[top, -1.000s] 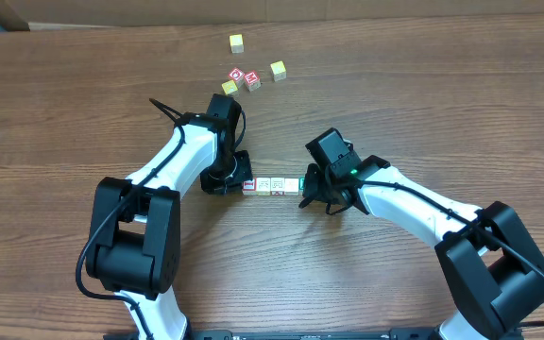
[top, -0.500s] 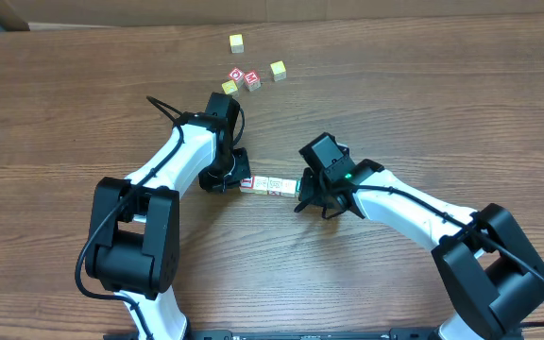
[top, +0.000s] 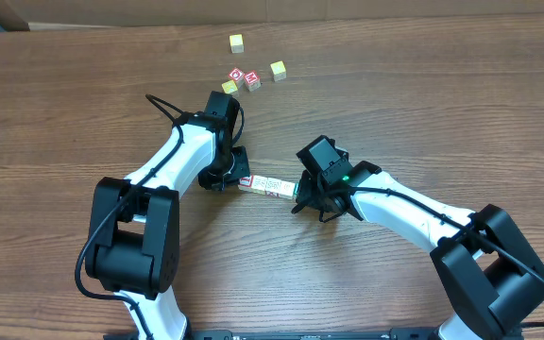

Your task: Flip 5 blocks

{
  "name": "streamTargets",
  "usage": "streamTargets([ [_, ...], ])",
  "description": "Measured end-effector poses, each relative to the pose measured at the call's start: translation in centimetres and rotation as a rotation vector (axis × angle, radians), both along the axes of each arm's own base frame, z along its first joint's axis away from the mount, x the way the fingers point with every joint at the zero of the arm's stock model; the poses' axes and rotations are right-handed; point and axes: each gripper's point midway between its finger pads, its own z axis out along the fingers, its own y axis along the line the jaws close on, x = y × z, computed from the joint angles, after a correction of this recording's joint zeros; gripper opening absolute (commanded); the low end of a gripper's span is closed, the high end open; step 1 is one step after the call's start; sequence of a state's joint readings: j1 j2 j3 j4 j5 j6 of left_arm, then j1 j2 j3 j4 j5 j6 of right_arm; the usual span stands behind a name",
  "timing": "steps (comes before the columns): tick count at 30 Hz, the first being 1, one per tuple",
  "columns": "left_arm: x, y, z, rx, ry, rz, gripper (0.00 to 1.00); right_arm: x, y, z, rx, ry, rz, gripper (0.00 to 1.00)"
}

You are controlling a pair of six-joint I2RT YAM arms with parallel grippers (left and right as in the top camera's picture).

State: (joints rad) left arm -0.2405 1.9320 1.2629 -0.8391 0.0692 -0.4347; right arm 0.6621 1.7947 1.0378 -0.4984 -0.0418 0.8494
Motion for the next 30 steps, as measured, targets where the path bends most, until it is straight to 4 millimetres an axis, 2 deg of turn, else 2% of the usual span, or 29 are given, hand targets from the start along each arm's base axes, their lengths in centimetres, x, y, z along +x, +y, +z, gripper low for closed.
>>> streamTargets([
  [8, 0.5, 0.0, 0.0, -0.001, -0.022, 0.001, 0.04, -0.3, 0.2, 0.0, 0.003, 0.01, -0.001, 0.04],
  [17, 1.3, 0.1, 0.1, 0.009, -0.055, 0.003, 0.04, -1.9, 1.0, -0.5, -0.008, 0.028, 0.036, 0.04],
  [30, 2.2, 0.2, 0.2, 0.005, -0.088, 0.009, 0.04, -2.7, 1.8, -0.5, 0.009, 0.051, 0.023, 0.04],
])
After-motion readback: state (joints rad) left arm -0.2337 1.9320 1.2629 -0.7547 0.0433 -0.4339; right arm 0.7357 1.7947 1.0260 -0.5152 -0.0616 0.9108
